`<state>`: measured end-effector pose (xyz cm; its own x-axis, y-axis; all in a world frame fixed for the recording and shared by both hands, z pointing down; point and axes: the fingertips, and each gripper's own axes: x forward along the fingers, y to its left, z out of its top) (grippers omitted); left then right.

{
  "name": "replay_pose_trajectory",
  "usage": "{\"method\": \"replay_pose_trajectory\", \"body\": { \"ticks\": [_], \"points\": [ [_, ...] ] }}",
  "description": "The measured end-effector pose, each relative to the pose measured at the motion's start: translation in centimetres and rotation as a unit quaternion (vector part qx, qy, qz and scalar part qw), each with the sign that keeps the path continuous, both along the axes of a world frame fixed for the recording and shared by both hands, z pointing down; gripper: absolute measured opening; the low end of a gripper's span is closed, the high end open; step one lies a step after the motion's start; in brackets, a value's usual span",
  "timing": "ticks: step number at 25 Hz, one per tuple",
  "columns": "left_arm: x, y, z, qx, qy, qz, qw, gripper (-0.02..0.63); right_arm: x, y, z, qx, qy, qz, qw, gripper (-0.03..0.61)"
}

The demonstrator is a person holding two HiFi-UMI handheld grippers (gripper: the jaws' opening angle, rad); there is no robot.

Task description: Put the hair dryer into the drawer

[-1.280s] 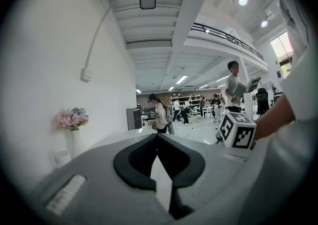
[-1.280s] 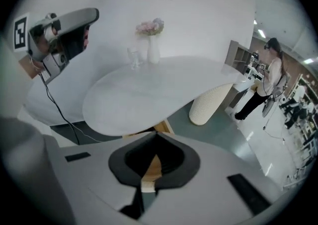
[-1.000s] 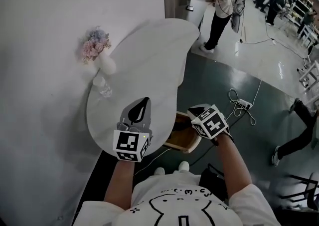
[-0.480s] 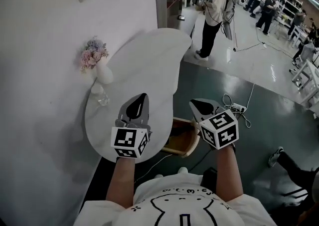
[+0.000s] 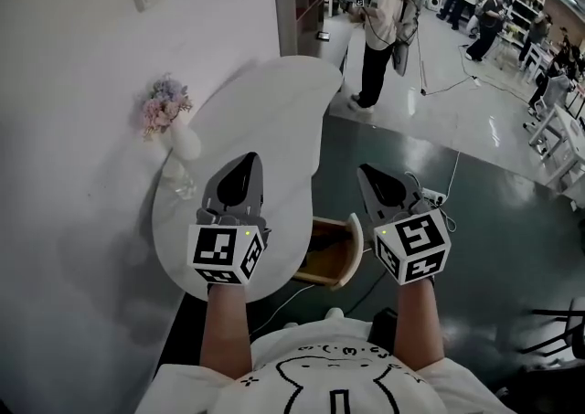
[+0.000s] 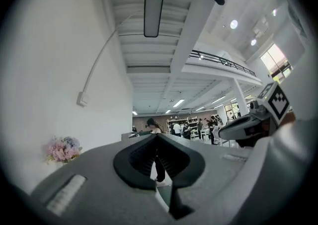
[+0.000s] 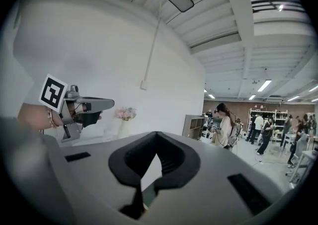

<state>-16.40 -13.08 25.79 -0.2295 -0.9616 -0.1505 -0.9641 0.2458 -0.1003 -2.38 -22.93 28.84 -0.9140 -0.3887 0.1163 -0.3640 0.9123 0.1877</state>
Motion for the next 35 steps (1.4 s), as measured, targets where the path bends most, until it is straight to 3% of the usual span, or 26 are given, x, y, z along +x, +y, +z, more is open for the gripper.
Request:
{"method": "replay_pose_trajectory", "body": {
  "ticks": [5, 12, 35],
  "points": [
    [0.3, -0.3, -1.0, -0.007, -0.040, 0.003, 0.9992, 0.014, 0.7, -0.5, -1.6, 0.019, -0.018, 0.025, 0.999, -0.002],
    [0.4, -0.5, -2.1, 0.006, -0.046, 0.012, 0.9989, 0.012, 3.7, -2.9, -4.3, 0.012, -0.081, 0.103, 0.991, -0.002],
    [-1.4, 1.1, -3.7, 0.031, -0.047, 0.001, 0.9984, 0.012, 4.0, -1.8, -5.9, 0.061, -0.083, 0.111, 0.988, -0.002]
  ]
}}
